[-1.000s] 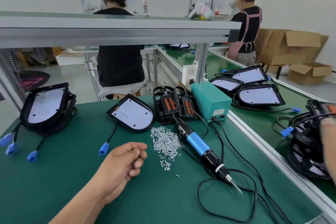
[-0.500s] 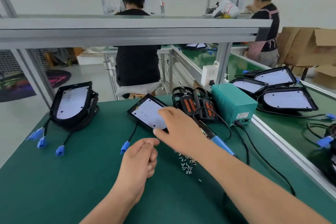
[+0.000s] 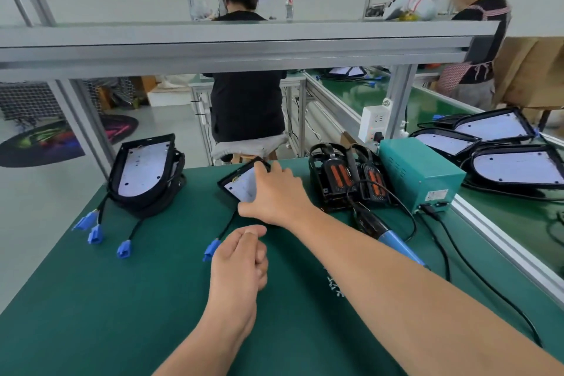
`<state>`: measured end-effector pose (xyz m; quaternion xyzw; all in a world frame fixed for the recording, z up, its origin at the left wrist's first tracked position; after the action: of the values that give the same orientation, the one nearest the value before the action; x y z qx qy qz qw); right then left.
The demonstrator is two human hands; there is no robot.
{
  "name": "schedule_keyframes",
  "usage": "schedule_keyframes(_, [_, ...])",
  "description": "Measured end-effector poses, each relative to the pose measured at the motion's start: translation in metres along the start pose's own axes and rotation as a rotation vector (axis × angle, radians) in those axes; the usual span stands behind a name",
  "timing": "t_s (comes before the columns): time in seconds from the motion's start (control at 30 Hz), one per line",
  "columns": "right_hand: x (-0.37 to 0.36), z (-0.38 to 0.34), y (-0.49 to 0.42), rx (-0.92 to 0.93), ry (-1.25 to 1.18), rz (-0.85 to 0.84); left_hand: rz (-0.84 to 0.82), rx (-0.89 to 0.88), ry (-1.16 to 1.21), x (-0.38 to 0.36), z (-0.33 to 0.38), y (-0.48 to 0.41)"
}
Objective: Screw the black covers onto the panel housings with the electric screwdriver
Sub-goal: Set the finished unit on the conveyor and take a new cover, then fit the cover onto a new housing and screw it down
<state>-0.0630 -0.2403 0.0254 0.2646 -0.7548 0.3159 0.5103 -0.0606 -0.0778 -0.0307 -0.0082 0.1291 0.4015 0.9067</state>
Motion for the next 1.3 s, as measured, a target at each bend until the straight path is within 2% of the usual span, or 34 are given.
schedule_keyframes(0.07, [0.008, -0.001, 0.008, -0.023, -0.218, 0.065, 0.03, 0.0, 0.008, 0.004, 0.002, -0.002])
schedule_keyframes(0.13, [0.02, 0.004, 0.02, -0.048, -0.544, 0.116, 0.04, -0.006, 0.008, 0.009, 0.004, -0.005])
schedule_keyframes(0.2, [0.031, 0.011, 0.035, -0.06, -0.82, 0.15, 0.0, 0.002, -0.022, 0.008, 0.005, -0.006])
schedule_keyframes(0.33, [0.038, 0.021, 0.066, -0.057, -1.106, 0.153, -0.108, -0.013, -0.101, 0.001, 0.012, -0.002])
schedule_keyframes(0.43, [0.028, 0.028, 0.085, -0.173, -1.278, 0.127, -0.276, -0.165, -0.395, -0.003, 0.024, 0.007])
schedule_keyframes(0.53, [0.022, 0.031, 0.098, -0.306, -1.366, 0.129, -0.272, -0.269, -0.53, 0.001, 0.037, 0.011])
schedule_keyframes(0.67, [0.02, 0.031, 0.109, -0.339, -1.578, 0.111, -0.322, -0.333, -0.426, 0.009, 0.055, 0.013])
schedule_keyframes(0.73, [0.014, 0.027, 0.116, -0.371, -1.626, 0.092, -0.369, -0.352, -0.453, 0.009, 0.058, 0.016])
schedule_keyframes(0.77, [0.011, 0.023, 0.119, -0.404, -1.638, 0.087, -0.369, -0.357, -0.52, 0.009, 0.059, 0.017])
schedule_keyframes(0.87, [0.003, 0.019, 0.125, -0.435, -1.629, 0.077, -0.276, -0.423, -0.949, 0.012, 0.063, 0.02])
schedule_keyframes(1.0, [0.003, 0.023, 0.127, -0.388, -1.526, 0.055, -0.17, -0.472, -0.96, 0.019, 0.08, 0.017])
schedule_keyframes(1.1, [0.005, 0.033, 0.125, -0.463, -1.494, 0.061, -0.104, -0.382, -0.826, 0.043, 0.093, 0.008])
schedule_keyframes(1.2, [0.005, 0.044, 0.123, -0.512, -1.408, 0.003, -0.142, -0.069, -0.644, 0.054, 0.099, -0.006])
schedule_keyframes(1.23, [0.006, 0.046, 0.123, -0.514, -1.361, -0.033, -0.13, 0.074, -0.706, 0.055, 0.092, -0.016])
schedule_keyframes(1.3, [0.007, 0.051, 0.121, -0.494, -1.262, -0.112, -0.103, 0.348, -1.049, 0.054, 0.077, -0.032])
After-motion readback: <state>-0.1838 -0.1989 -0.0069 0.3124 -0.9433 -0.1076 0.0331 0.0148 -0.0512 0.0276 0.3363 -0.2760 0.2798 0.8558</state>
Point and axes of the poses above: each hand's wrist, its own y-axis away from the middle knuckle, its own x-axis out of the back of the hand, z = x × y, the point moved 5 cm from there along -y, towards the middle knuckle, and after that the axes turned 1 degree about x, right-handed, at the moved point
